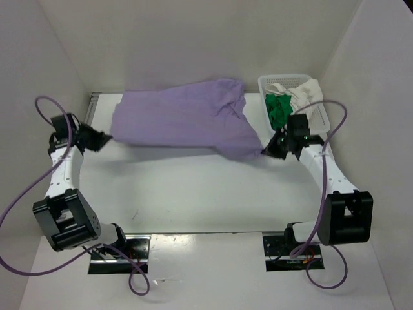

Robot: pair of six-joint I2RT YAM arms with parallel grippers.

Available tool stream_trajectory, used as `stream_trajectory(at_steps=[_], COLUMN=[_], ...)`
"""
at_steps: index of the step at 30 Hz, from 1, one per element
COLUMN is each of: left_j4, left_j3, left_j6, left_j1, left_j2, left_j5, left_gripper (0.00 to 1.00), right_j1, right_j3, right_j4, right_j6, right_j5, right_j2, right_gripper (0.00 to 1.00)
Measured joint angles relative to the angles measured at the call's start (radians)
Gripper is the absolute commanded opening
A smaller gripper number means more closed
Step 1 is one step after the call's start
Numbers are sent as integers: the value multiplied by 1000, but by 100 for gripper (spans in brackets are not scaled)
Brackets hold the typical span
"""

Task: Fold and stack the t-shirts
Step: Flatten out the tshirt, then grap the side of the flattened tshirt closest away from the robot with both arms, then fold the flattened tshirt in 1/3 of the way

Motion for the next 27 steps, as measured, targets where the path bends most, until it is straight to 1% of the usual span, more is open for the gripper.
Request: stream_trajectory(at_steps=[1, 3, 5, 7, 9, 12, 15, 17, 20, 24, 27], left_j4=[-13, -32, -67, -127, -152, -193, -218, -222, -187, -122, -101], left_j3=[-83, -215, -306, -373, -374, -374, -361, -330, -268, -226, -184], left_j6=[13, 27, 50, 93, 117, 144, 153, 150, 140, 92, 64], left_j1=[2, 8, 25, 67, 79, 79, 79, 79, 79, 79, 79], left_j2=[-12, -20, -25, -62, -104, -190, -210, -174, -92, 3, 59], left_j5=[-8, -26, -37, -52, -52, -43, -20, -10, 7, 34, 39], left_gripper=[0, 0, 0, 0, 0, 0, 0, 0, 0, 0, 0], right_j1=[1, 5, 12, 37, 51, 93, 123, 123, 123, 123, 123], right_j3=[-89, -205, -264, -273, -286, -302, -275, -242, -148, 77, 237], right_j4=[-17, -33, -67, -83, -101, -193, -224, -213, -164, -109, -66], right_j6=[1, 9, 27, 51, 69, 102, 122, 135, 145, 133, 116], right_j5=[-3, -11, -27, -74, -90, -86, -85, -79, -73, -28, 6], right_j2=[-17, -47, -84, -134, -180, -291, -327, -284, -121, 155, 304], right_gripper=[0, 0, 0, 0, 0, 0, 0, 0, 0, 0, 0])
